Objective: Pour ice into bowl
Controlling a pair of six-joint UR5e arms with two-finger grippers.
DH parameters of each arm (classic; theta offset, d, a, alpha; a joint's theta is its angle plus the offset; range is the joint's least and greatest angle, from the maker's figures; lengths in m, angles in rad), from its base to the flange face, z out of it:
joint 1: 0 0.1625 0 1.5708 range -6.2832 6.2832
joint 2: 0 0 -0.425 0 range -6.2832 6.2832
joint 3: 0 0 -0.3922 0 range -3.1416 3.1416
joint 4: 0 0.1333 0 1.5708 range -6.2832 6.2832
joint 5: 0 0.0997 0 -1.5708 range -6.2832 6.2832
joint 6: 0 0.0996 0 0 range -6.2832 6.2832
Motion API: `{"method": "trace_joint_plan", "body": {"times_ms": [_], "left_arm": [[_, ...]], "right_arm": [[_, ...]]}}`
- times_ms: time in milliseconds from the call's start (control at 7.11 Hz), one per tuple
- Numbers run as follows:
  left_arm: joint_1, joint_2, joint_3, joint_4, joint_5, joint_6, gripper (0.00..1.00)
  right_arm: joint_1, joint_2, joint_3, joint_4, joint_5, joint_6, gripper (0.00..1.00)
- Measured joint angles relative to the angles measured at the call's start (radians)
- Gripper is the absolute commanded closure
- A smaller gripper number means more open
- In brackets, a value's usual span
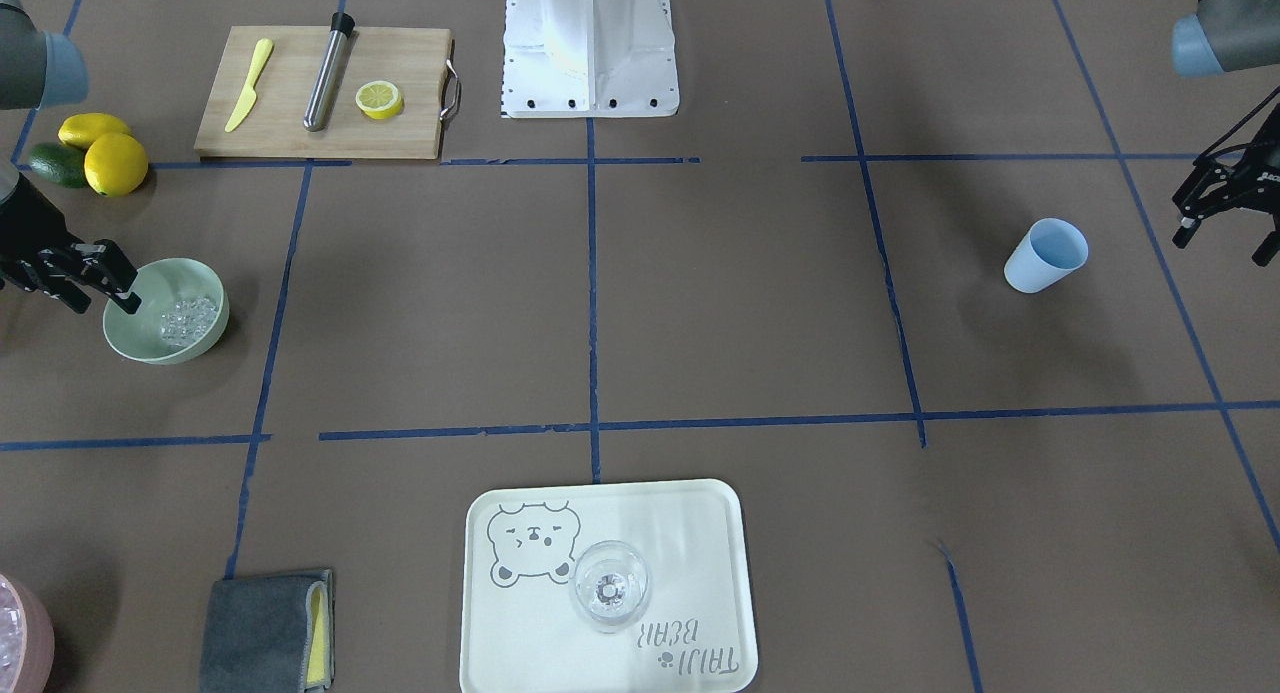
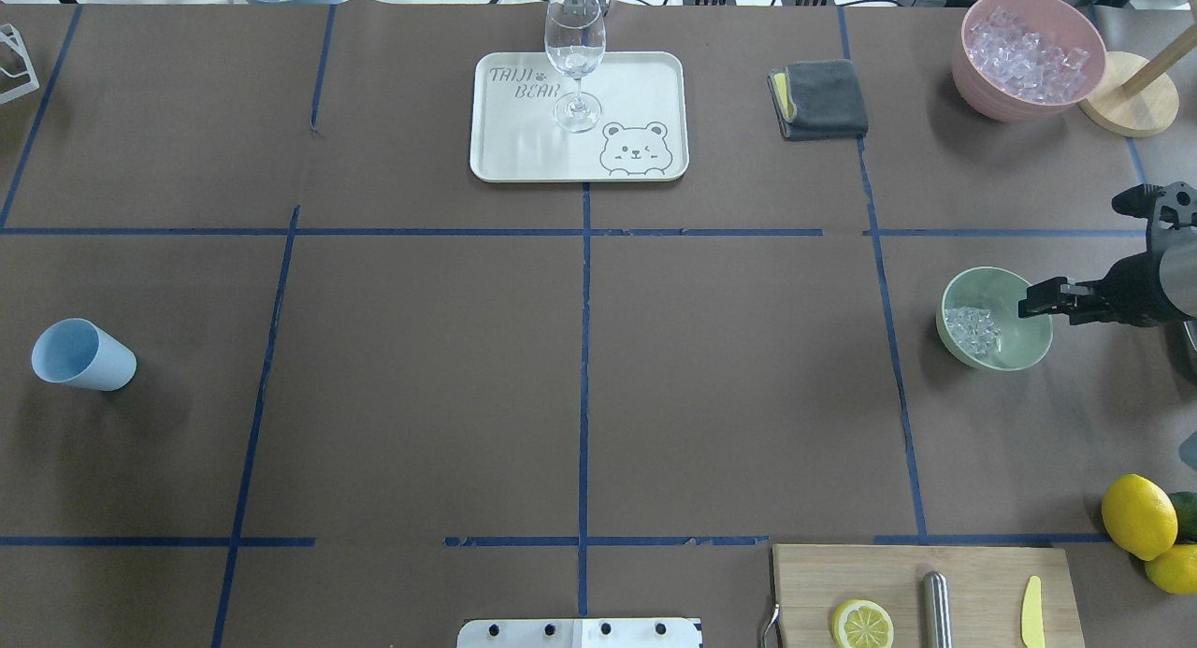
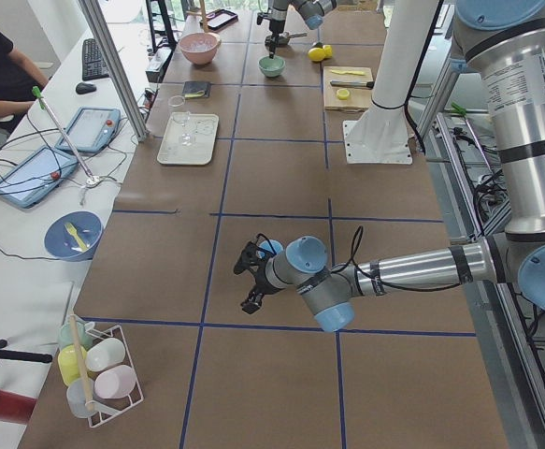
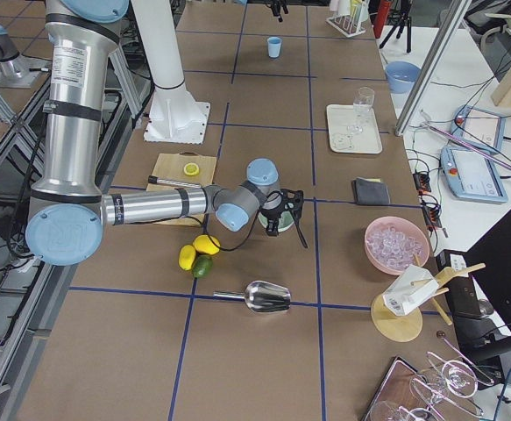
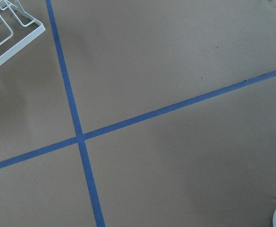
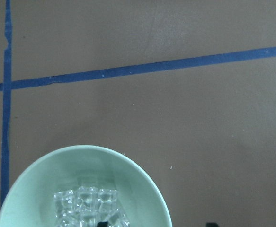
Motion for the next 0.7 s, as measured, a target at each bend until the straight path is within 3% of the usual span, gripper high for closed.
{"method": "trace_joint_plan", "body": {"times_ms": [281, 422, 703], "left_arm": [[-0.040, -0.040, 0.000, 0.115, -0.077, 0.020, 0.00], [-0.075, -0.078, 0.001, 0.216, -0.115, 0.071, 0.00], [-0.208, -0.231, 0.003, 0.568, -0.145, 0.292, 0.00]], "right_arm": [[0.089, 0.003, -0.002, -0.050, 0.028, -0.166, 0.00], [0.173, 0.011, -0.004, -0.132, 0.065, -0.326, 0.00], [0.345, 0.073, -0.009, -0.376, 0.133, -0.660, 0.00]]}}
